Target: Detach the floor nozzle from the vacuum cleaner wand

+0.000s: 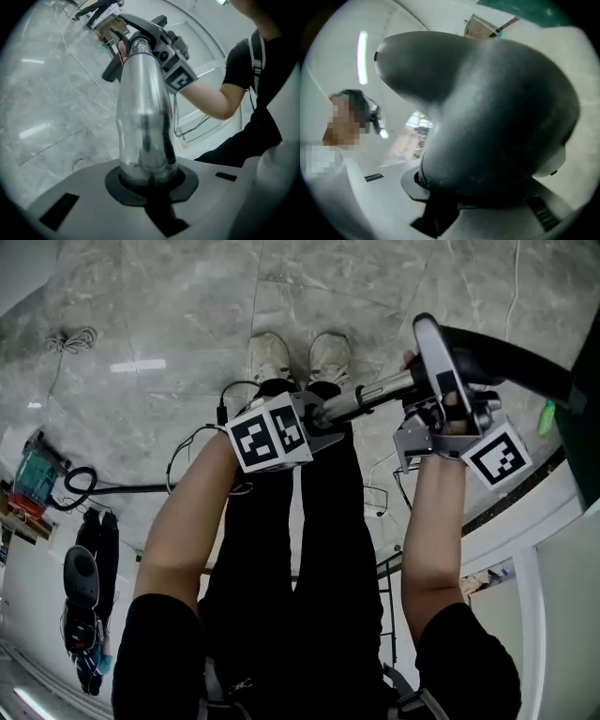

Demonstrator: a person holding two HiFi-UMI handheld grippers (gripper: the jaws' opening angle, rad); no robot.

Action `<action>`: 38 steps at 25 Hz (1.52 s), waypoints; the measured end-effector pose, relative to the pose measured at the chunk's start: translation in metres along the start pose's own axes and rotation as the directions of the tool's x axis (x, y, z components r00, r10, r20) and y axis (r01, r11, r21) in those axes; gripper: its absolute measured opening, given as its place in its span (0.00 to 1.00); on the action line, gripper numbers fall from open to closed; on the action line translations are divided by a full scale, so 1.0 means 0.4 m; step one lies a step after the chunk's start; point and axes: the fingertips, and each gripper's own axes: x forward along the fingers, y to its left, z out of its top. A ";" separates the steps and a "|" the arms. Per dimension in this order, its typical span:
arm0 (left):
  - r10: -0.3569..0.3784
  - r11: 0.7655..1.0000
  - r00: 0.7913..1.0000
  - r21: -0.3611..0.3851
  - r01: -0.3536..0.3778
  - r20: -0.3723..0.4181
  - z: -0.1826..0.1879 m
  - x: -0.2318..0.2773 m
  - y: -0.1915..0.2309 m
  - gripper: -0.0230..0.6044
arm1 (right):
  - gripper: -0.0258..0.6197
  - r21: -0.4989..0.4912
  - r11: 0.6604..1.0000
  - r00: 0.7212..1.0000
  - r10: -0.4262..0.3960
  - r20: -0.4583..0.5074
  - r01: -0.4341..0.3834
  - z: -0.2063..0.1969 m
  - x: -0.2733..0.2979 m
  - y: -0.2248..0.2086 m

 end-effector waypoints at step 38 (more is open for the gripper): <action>0.659 0.718 0.653 0.054 -0.694 -0.373 -0.280 -0.027 0.722 0.17 | 0.22 -0.269 0.936 0.958 -0.263 -0.110 0.226 -0.055 0.004 -0.313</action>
